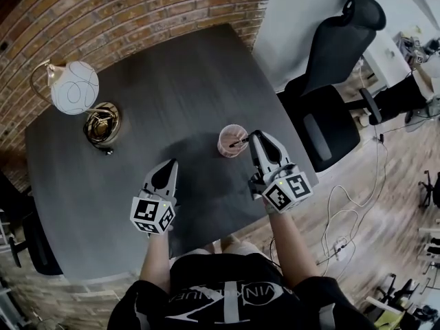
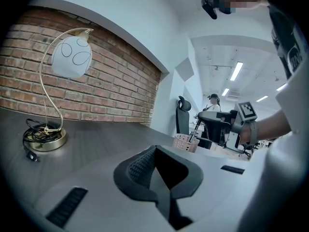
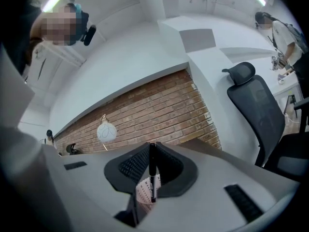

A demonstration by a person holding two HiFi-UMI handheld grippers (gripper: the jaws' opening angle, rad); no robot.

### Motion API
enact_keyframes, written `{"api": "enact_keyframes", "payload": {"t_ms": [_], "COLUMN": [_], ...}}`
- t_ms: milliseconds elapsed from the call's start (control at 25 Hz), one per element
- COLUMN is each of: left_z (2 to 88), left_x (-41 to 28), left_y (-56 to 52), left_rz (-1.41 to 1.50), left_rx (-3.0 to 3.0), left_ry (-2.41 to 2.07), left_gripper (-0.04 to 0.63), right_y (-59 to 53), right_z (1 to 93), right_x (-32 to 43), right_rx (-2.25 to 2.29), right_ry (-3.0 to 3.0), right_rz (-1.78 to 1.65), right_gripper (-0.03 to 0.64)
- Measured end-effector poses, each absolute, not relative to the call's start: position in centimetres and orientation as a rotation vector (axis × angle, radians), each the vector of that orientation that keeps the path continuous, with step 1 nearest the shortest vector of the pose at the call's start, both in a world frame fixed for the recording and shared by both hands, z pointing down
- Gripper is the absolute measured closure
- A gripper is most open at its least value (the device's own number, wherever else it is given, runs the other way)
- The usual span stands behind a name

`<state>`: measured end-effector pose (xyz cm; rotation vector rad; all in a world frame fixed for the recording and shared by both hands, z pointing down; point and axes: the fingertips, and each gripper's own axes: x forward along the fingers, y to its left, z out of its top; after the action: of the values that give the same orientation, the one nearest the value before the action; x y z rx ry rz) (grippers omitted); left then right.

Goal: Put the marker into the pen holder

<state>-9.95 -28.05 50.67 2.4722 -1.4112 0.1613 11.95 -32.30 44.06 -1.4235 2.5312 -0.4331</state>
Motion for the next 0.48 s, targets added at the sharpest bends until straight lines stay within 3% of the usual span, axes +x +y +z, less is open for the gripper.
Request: {"api": "enact_keyframes", "payload": {"t_ms": [480], "left_z": [53.5], "left_x": [-9.8], "left_y": [-27.4], "left_rz": [0.22], "left_rx": [2.428], "left_ry": [-1.404], "left_gripper": [0.583], "right_y": [-33.1], "right_z": [48.5], "right_x": [8.7], "right_rx": [-1.401], "right_ry": [2.71], "right_rz": [-0.478], "right_gripper": [0.568]}}
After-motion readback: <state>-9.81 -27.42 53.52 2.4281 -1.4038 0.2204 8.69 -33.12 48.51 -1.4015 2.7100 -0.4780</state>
